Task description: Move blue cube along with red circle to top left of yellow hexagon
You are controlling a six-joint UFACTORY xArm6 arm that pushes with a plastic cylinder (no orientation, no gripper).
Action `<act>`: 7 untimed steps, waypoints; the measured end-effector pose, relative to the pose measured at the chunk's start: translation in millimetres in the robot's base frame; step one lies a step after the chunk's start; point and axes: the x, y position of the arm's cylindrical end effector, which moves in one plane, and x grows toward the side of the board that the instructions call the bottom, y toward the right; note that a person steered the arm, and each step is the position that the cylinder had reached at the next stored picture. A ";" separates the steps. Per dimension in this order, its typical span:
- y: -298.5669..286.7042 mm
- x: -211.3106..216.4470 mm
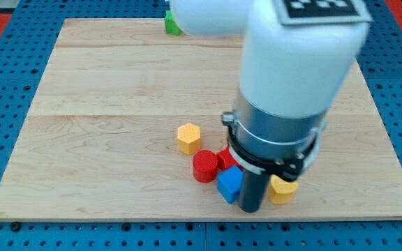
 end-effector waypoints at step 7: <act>-227.8 -73.6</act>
